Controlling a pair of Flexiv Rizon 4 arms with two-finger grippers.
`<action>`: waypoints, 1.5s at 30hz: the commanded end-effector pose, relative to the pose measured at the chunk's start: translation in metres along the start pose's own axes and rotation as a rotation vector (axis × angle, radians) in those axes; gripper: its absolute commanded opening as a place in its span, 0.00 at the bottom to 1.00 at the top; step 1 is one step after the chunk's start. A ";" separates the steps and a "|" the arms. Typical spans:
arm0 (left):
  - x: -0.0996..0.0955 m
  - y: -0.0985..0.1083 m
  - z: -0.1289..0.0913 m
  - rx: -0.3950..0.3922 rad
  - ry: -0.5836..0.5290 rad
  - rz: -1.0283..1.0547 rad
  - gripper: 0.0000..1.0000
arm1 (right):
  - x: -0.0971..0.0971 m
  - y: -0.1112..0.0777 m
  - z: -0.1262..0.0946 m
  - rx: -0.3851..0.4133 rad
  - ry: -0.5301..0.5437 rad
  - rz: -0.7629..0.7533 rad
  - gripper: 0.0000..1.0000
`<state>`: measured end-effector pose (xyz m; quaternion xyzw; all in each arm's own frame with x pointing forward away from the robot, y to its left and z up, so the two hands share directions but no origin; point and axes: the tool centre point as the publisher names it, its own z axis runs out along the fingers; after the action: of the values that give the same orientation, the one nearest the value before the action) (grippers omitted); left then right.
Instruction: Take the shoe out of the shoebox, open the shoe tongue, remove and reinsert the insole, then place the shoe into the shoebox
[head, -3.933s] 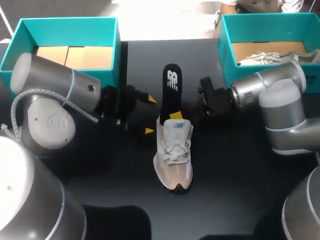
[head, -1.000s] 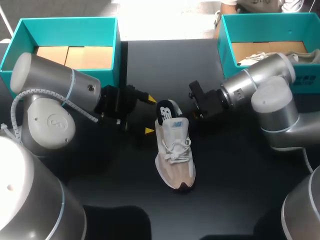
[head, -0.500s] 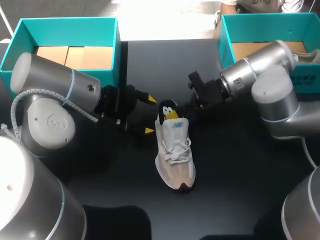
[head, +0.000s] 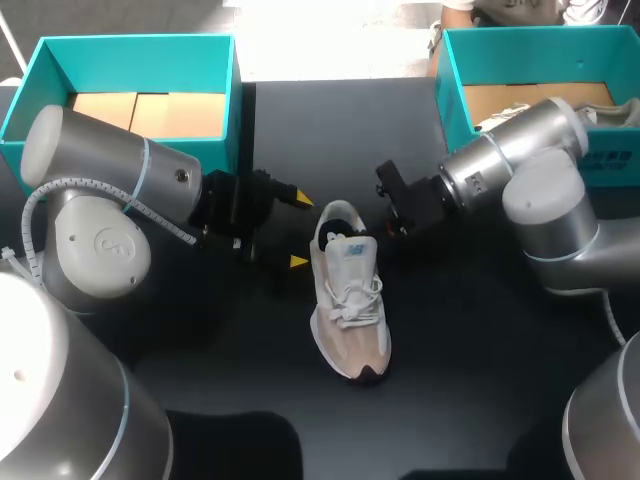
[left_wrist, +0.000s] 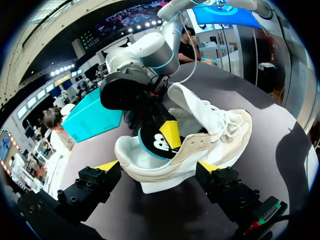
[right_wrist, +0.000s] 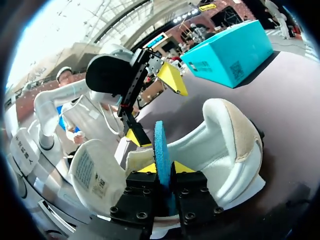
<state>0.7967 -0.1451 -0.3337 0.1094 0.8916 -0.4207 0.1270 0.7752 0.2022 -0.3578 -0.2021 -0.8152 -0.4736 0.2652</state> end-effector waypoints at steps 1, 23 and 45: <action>0.000 -0.001 0.001 -0.007 0.001 -0.001 1.00 | 0.009 0.009 -0.006 0.001 -0.026 -0.021 0.39; 0.000 -0.001 0.001 -0.007 0.001 -0.001 1.00 | 0.042 0.089 -0.064 0.034 -0.208 -0.191 0.53; -0.010 0.014 -0.047 0.031 0.067 0.070 1.00 | 0.074 0.068 -0.063 -0.031 -0.353 0.053 0.00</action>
<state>0.7973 -0.1268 -0.3233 0.1442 0.8844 -0.4247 0.1291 0.7740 0.1834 -0.2412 -0.3044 -0.8354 -0.4383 0.1317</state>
